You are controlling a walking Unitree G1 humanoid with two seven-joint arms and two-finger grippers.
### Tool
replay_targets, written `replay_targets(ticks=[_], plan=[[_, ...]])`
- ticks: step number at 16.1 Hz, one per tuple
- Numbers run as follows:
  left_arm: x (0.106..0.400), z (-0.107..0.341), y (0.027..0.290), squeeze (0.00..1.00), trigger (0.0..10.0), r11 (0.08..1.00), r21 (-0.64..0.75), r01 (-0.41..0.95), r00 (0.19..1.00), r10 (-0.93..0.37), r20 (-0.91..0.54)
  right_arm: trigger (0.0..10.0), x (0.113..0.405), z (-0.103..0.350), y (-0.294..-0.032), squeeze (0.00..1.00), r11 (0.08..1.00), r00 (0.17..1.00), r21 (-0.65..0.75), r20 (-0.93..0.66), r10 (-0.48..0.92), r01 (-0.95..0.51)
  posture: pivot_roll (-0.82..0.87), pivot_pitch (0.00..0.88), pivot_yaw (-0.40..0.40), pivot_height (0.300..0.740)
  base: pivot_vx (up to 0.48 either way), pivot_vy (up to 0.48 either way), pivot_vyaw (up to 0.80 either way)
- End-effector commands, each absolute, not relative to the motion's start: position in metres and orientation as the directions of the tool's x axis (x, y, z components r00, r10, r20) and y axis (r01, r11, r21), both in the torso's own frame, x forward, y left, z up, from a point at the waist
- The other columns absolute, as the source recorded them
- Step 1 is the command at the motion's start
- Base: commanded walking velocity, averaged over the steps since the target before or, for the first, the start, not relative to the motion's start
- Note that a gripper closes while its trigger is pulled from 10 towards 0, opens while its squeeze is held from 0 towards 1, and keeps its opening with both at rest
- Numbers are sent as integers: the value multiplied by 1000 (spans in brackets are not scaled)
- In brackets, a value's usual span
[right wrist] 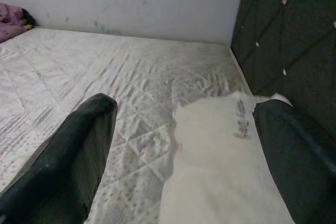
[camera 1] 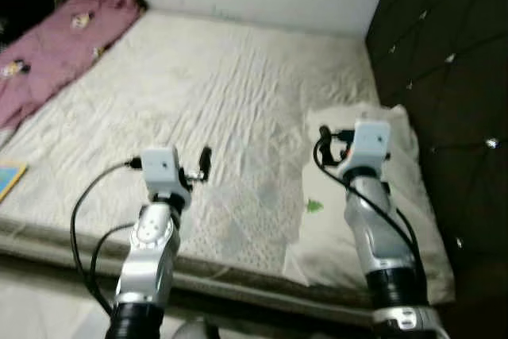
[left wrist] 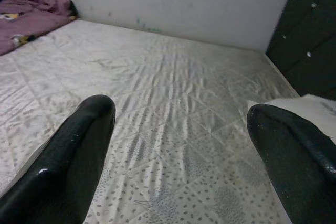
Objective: Clean up the room
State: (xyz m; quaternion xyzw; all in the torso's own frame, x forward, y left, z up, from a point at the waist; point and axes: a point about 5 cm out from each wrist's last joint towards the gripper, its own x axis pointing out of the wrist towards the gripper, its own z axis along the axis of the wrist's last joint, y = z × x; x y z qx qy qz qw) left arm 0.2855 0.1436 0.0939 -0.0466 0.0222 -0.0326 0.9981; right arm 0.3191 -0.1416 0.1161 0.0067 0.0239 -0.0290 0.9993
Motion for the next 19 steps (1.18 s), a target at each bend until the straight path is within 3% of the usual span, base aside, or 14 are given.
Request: replay_targets(ticks=[1,5,11,14,17,19], plan=[[286,93,147,0,10000,995,-90,46,997,-51,-51,10000,320,116,-138,0,999,997,9,-60,-44,44,23,0,-14,740,0,480,-800],[286,93,146,0,10000,995,-90,47,997,-52,-54,10000,321,114,-138,0,1000,997,4,-68,-31,31,24,0,-16,740,0,480,-472],[285,96,142,0,10000,994,-84,70,997,-72,-17,10000,318,105,-134,0,1000,993,23,-116,0,2,26,0,-18,740,0,0,0],[282,94,150,0,10000,994,-93,51,998,-54,-23,10000,315,108,-135,0,999,996,50,-84,18,-13,29,0,-18,740,0,0,0],[270,94,177,0,10000,999,30,-37,999,37,3,10000,302,115,-143,0,999,999,-18,-9,46,-46,29,0,-19,740,0,0,0],[260,83,196,0,10000,992,30,-123,991,124,-54,10000,290,105,-148,0,998,999,-46,-8,52,-53,29,0,-19,740,0,0,0]])
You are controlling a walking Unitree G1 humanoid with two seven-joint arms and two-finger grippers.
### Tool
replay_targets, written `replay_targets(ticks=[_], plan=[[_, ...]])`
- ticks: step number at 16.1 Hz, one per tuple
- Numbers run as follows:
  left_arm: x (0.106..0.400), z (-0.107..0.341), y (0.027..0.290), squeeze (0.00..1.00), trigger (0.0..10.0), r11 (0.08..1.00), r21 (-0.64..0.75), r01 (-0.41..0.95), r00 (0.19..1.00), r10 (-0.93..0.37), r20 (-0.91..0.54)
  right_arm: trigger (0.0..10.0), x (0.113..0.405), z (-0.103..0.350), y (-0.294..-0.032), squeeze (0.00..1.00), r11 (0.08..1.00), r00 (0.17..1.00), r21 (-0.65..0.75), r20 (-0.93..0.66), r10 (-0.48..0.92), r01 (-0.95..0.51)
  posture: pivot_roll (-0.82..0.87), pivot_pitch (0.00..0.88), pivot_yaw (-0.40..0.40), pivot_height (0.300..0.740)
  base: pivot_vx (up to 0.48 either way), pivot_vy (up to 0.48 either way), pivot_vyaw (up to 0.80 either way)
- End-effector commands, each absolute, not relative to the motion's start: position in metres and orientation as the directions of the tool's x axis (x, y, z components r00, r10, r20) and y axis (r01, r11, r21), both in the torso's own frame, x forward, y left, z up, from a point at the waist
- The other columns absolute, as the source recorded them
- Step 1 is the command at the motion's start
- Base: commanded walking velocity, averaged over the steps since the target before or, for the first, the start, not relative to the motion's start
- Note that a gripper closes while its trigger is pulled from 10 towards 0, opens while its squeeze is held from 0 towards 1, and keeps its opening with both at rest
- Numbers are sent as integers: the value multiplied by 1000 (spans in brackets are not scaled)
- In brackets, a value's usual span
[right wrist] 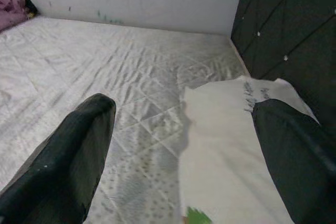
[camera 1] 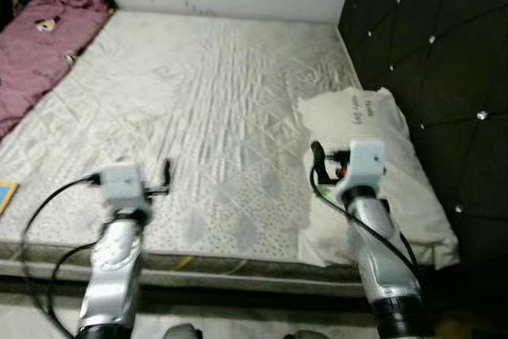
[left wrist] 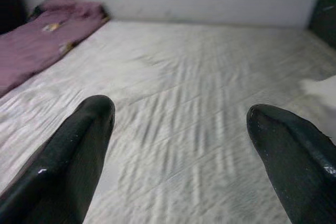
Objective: Clean up the room
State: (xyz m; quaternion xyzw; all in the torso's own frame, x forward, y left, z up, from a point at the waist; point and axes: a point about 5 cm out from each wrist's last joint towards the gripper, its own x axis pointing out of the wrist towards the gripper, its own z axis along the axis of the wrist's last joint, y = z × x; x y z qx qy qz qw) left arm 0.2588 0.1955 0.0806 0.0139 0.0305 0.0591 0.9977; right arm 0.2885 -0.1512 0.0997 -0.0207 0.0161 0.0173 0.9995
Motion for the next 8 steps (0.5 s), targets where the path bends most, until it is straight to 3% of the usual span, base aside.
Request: replay_targets(ticks=[1,4,6,8], plan=[[259,82,198,0,10000,991,27,-135,989,136,-62,10000,288,102,-149,0,998,999,-45,-12,47,-47,31,0,-22,740,0,0,0],[262,83,192,0,10000,993,30,-112,992,113,-57,10000,291,102,-155,0,999,1000,-37,-6,7,-7,30,0,-21,740,0,0,0],[264,84,190,0,10000,994,22,-108,992,109,-57,10000,291,102,-154,0,999,1000,-40,-5,13,-14,25,0,-20,740,0,283,0],[265,85,189,0,10000,994,14,-105,993,106,-55,10000,291,101,-155,0,999,1000,-36,-10,2,-3,24,0,-21,740,0,478,-800]])
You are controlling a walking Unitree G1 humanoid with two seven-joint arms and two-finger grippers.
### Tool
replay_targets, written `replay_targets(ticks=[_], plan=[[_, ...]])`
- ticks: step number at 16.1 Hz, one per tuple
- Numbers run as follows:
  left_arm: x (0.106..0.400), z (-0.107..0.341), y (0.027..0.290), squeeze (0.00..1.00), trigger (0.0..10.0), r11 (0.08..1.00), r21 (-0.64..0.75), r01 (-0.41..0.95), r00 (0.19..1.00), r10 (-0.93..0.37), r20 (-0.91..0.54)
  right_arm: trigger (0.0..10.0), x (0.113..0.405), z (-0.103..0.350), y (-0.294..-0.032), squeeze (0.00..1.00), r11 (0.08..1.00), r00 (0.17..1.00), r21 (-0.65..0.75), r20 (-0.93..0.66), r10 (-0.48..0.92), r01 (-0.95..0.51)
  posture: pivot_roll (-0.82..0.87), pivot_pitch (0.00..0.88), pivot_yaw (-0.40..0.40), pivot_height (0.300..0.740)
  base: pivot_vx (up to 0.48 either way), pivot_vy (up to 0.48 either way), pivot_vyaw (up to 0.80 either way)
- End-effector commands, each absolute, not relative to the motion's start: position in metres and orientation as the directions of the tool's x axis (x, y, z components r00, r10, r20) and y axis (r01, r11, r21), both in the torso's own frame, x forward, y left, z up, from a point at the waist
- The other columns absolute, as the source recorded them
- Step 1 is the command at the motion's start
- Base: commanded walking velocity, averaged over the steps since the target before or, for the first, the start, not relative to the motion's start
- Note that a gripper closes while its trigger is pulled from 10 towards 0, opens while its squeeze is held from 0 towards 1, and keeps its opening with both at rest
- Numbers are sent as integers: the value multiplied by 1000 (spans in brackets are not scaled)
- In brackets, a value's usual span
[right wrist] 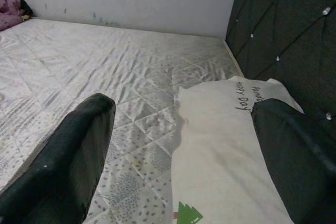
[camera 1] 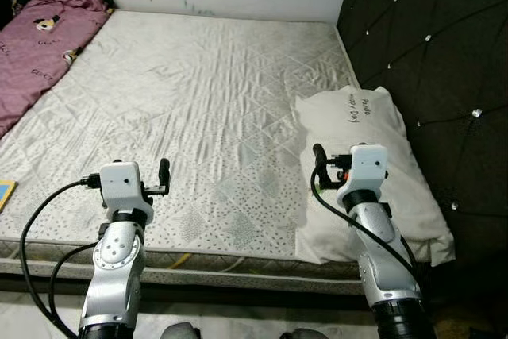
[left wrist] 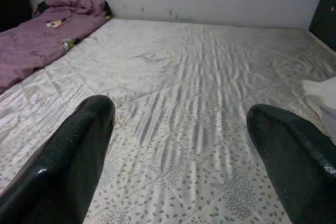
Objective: Clean up the room
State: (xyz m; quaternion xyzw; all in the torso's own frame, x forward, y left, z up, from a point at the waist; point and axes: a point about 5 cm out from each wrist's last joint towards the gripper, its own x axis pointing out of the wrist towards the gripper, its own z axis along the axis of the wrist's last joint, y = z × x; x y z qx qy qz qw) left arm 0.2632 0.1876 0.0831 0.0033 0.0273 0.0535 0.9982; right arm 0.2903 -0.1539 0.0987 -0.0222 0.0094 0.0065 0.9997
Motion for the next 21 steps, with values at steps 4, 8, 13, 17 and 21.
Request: replay_targets(ticks=[4,8,13,17,21], plan=[[267,85,189,0,10000,994,5,-110,992,110,-59,10000,293,102,-155,0,999,1000,-42,-3,9,-9,24,0,-20,740,0,480,-666],[269,86,188,0,10000,993,6,-116,991,117,-58,10000,294,102,-155,0,999,1000,-42,-1,3,-3,23,0,-21,740,0,480,0],[270,86,188,0,10000,993,5,-120,991,121,-56,10000,299,109,-152,0,1000,1000,-5,8,-7,8,24,0,-19,740,0,480,0],[271,86,188,0,10000,992,3,-125,990,125,-58,10000,298,107,-150,0,1000,1000,-4,0,-1,1,26,0,-20,740,0,480,0],[272,86,187,0,10000,992,0,-128,990,127,-61,10000,299,105,-148,0,1000,1000,-17,-8,7,-7,26,0,-20,740,0,480,0]])
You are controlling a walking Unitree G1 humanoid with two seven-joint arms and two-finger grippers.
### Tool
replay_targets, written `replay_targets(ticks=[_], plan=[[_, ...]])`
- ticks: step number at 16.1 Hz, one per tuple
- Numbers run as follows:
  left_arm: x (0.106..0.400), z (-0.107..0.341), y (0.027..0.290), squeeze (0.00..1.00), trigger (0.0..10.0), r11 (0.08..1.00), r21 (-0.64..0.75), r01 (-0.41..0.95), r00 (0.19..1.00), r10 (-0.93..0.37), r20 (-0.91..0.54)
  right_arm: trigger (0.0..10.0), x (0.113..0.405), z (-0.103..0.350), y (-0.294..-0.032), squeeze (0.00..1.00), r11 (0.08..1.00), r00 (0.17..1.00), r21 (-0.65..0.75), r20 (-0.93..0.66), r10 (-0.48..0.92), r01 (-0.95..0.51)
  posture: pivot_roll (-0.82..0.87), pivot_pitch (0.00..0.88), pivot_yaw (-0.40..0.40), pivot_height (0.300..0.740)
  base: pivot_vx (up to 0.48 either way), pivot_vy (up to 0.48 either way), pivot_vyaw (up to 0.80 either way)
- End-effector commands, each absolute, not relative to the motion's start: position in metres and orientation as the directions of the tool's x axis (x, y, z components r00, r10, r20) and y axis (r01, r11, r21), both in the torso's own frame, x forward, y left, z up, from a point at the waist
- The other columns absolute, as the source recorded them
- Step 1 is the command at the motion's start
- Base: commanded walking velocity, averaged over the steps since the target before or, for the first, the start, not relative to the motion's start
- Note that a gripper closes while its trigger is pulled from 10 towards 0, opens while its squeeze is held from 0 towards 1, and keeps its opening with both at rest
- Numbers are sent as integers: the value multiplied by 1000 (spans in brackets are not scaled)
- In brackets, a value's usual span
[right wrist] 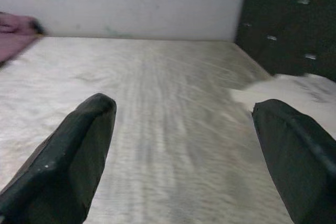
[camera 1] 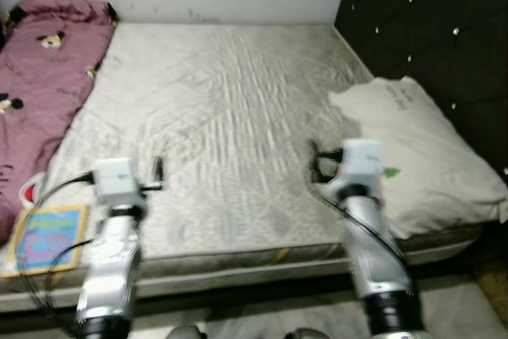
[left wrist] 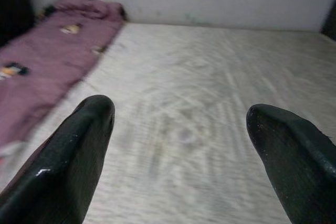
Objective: Clean up the room
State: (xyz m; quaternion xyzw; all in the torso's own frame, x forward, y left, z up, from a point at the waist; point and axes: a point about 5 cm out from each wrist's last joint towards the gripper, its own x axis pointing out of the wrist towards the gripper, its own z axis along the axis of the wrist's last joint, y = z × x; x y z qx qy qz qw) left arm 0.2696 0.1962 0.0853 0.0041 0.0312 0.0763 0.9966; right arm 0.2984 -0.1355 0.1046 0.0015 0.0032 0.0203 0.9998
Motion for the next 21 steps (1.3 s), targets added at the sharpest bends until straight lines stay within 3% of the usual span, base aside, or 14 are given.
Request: replay_targets(ticks=[1,17,21], plan=[[272,86,187,0,10000,992,-1,-127,990,127,-62,10000,299,105,-148,0,1000,1000,-20,-9,8,-8,26,0,-20,740,0,480,0],[273,86,186,0,10000,990,-5,-140,988,140,-66,10000,301,102,-145,0,999,999,-39,-26,31,-32,30,0,-21,740,0,480,0],[274,88,183,0,10000,992,1,-124,991,124,-48,10000,302,102,-145,0,998,999,-41,-29,37,-39,29,0,-21,740,0,0,0]])
